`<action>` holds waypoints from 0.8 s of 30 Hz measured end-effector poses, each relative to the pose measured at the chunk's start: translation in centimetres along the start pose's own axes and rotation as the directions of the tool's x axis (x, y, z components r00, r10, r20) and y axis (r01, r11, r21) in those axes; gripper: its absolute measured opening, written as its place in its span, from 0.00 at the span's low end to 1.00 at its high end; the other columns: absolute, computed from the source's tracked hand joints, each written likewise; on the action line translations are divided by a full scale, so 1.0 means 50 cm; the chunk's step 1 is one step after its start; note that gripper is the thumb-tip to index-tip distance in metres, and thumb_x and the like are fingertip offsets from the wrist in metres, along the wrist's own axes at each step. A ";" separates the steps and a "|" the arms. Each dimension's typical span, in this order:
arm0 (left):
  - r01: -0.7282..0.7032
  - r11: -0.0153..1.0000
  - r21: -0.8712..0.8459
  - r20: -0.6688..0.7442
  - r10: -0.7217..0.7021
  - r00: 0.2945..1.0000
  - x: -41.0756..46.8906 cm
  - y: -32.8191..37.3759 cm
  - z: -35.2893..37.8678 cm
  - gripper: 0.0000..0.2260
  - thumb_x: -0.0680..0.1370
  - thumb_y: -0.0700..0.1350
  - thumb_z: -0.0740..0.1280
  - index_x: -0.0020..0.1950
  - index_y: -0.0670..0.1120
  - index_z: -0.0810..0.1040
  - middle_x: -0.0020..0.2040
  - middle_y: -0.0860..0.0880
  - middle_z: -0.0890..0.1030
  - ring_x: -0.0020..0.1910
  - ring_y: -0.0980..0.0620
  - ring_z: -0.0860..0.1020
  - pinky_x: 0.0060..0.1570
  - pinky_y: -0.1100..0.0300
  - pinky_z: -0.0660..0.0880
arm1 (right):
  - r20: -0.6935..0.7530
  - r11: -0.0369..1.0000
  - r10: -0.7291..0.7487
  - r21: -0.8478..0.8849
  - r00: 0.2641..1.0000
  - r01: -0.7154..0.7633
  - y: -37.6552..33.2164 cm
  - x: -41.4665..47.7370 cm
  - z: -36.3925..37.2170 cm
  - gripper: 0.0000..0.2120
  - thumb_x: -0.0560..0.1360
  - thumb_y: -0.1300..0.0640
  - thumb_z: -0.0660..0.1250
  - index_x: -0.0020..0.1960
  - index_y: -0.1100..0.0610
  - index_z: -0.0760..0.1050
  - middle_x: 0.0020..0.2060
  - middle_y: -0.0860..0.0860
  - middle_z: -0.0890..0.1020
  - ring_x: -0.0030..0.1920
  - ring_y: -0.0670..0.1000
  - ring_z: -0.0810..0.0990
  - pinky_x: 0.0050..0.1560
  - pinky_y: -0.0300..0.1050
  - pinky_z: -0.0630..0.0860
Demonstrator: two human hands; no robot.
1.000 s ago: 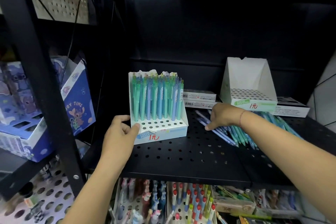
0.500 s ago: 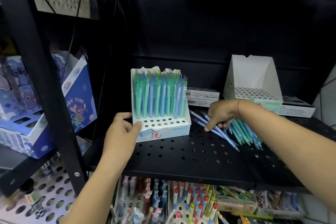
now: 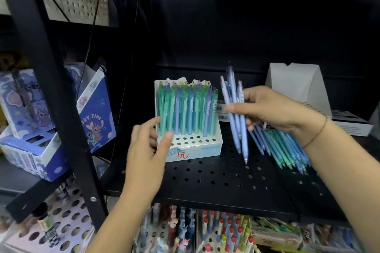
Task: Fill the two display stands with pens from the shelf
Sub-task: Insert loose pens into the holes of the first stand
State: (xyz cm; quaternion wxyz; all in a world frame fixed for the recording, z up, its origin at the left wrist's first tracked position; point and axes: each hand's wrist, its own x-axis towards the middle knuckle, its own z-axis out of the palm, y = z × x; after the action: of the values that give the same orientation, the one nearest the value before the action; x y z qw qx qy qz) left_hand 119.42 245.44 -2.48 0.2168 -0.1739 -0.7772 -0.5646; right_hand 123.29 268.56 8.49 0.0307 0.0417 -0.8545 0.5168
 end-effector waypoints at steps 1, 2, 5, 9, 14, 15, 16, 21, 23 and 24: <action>-0.024 0.998 -0.055 0.040 0.026 0.999 -0.008 0.016 0.005 0.17 0.77 0.55 0.62 0.65 0.55 0.71 0.49 0.57 0.72 0.46 0.64 0.72 0.45 0.76 0.68 | 0.024 0.998 -0.042 0.041 0.999 0.041 -0.007 -0.004 0.020 0.06 0.74 0.58 0.68 0.42 0.62 0.77 0.27 0.51 0.79 0.25 0.46 0.75 0.27 0.34 0.74; -0.014 0.993 -0.116 0.117 0.028 0.993 -0.014 0.032 0.011 0.18 0.75 0.57 0.60 0.64 0.56 0.71 0.50 0.59 0.75 0.48 0.65 0.74 0.47 0.76 0.69 | 0.039 0.994 -0.088 0.070 0.995 0.086 -0.011 -0.003 0.040 0.07 0.74 0.58 0.68 0.43 0.63 0.77 0.29 0.52 0.80 0.26 0.47 0.75 0.28 0.35 0.75; 0.137 0.948 -0.286 0.392 -0.015 0.920 -0.023 0.069 0.037 0.17 0.76 0.57 0.57 0.60 0.53 0.76 0.49 0.55 0.83 0.47 0.63 0.80 0.48 0.70 0.75 | 0.037 0.972 -0.212 0.114 0.977 0.206 -0.013 0.011 0.096 0.06 0.75 0.59 0.68 0.43 0.63 0.77 0.30 0.53 0.80 0.27 0.47 0.76 0.30 0.37 0.76; 0.260 0.882 -0.394 0.408 -0.085 0.909 -0.018 0.075 0.052 0.13 0.83 0.46 0.55 0.50 0.43 0.77 0.39 0.46 0.83 0.36 0.53 0.81 0.40 0.61 0.78 | 0.014 0.960 -0.269 0.080 0.963 0.267 -0.002 0.040 0.138 0.06 0.76 0.58 0.68 0.43 0.62 0.77 0.30 0.53 0.80 0.25 0.47 0.75 0.29 0.37 0.75; 0.223 0.904 -0.366 0.257 -0.132 0.957 -0.008 0.035 0.043 0.11 0.83 0.44 0.56 0.48 0.44 0.77 0.35 0.49 0.83 0.34 0.52 0.81 0.35 0.63 0.77 | -0.008 0.964 -0.259 0.065 0.966 0.259 0.005 0.060 0.144 0.04 0.79 0.62 0.63 0.53 0.59 0.75 0.36 0.53 0.77 0.28 0.45 0.76 0.32 0.38 0.77; 0.207 0.911 -0.358 0.212 -0.137 0.968 -0.007 0.027 0.038 0.11 0.83 0.45 0.56 0.48 0.45 0.76 0.35 0.48 0.83 0.34 0.52 0.82 0.35 0.63 0.77 | -0.070 0.960 -0.261 0.089 0.963 0.267 0.003 0.063 0.139 0.09 0.78 0.63 0.63 0.58 0.60 0.73 0.37 0.54 0.77 0.29 0.46 0.76 0.32 0.38 0.78; 0.190 0.917 -0.351 0.166 -0.139 0.976 -0.005 0.018 0.032 0.11 0.83 0.45 0.55 0.48 0.45 0.76 0.35 0.48 0.83 0.34 0.51 0.82 0.35 0.64 0.77 | -0.154 0.954 -0.264 0.103 0.952 0.281 0.000 0.068 0.132 0.15 0.78 0.63 0.64 0.64 0.59 0.70 0.37 0.55 0.78 0.29 0.47 0.76 0.32 0.39 0.78; 0.192 0.907 -0.375 0.074 -0.177 0.981 -0.002 -0.007 0.005 0.11 0.83 0.45 0.55 0.51 0.46 0.77 0.32 0.50 0.78 0.29 0.54 0.74 0.31 0.65 0.71 | -0.406 0.903 -0.424 -0.261 0.810 0.341 0.009 0.086 0.115 0.34 0.75 0.58 0.69 0.74 0.44 0.55 0.34 0.58 0.79 0.33 0.54 0.80 0.37 0.47 0.81; 0.202 0.902 -0.381 0.078 -0.186 0.979 -0.001 -0.012 0.004 0.11 0.83 0.46 0.56 0.52 0.47 0.78 0.32 0.51 0.77 0.28 0.55 0.72 0.30 0.67 0.69 | -0.378 0.844 -0.499 -0.416 0.779 0.339 0.022 0.094 0.125 0.30 0.76 0.56 0.68 0.73 0.44 0.57 0.32 0.57 0.77 0.33 0.55 0.80 0.39 0.54 0.80; 0.199 0.902 -0.383 0.081 -0.181 0.980 -0.001 -0.014 0.004 0.11 0.83 0.46 0.56 0.52 0.48 0.78 0.32 0.51 0.76 0.27 0.55 0.71 0.30 0.69 0.68 | -0.358 0.815 -0.527 -0.470 0.771 0.339 0.029 0.098 0.129 0.28 0.77 0.55 0.67 0.73 0.45 0.58 0.31 0.57 0.76 0.33 0.55 0.79 0.39 0.56 0.79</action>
State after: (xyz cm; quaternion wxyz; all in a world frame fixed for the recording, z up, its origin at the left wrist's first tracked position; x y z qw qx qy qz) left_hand 119.07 245.43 -3.15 0.1050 -0.1492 -0.6672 -0.7222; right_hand 118.20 263.33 4.67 0.3659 0.1075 -0.8695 0.3140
